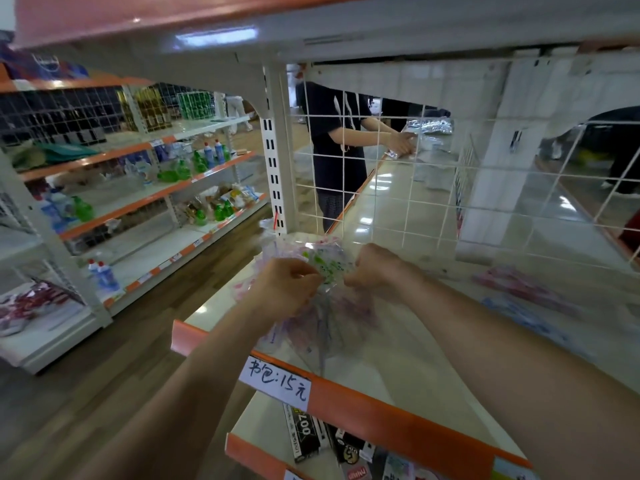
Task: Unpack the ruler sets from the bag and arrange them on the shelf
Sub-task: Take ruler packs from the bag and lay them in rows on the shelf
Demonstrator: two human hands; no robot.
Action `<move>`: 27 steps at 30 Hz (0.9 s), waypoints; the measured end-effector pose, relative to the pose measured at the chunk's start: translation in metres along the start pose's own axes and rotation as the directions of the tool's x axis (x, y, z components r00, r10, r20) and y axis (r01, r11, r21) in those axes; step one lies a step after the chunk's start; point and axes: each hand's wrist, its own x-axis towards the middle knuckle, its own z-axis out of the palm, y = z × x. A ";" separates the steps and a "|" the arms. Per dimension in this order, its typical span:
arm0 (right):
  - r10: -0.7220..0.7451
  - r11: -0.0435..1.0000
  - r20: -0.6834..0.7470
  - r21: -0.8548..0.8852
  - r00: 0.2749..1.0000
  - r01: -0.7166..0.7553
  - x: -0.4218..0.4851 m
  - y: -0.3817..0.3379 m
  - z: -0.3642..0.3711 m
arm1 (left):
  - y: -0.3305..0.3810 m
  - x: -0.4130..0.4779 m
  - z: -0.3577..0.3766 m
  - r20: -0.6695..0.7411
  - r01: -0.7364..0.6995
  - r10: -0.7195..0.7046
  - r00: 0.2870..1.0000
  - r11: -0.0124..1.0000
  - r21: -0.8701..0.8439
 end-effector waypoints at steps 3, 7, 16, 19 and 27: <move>-0.038 0.993 0.002 -0.109 0.999 0.038 -0.005 0.000 -0.008 | -0.001 0.000 -0.004 -0.006 0.028 -0.028 1.000 1.000 -0.006; -0.144 0.955 -0.108 -0.277 0.984 0.109 -0.011 0.005 -0.015 | 0.000 0.000 -0.007 -0.003 0.027 -0.027 1.000 1.000 0.010; -0.366 0.888 -0.300 -0.396 0.881 0.233 -0.022 0.012 -0.037 | 0.007 0.003 -0.002 0.000 0.073 -0.073 0.997 0.997 -0.034; -0.381 0.906 -0.367 -0.332 0.849 0.263 -0.034 0.008 -0.057 | 0.010 0.005 0.001 0.032 0.119 -0.115 0.993 0.980 -0.159; -0.452 0.848 -0.255 0.175 0.855 0.500 -0.057 -0.018 -0.065 | 0.024 0.018 0.010 0.302 0.341 -0.163 0.939 0.531 -0.776</move>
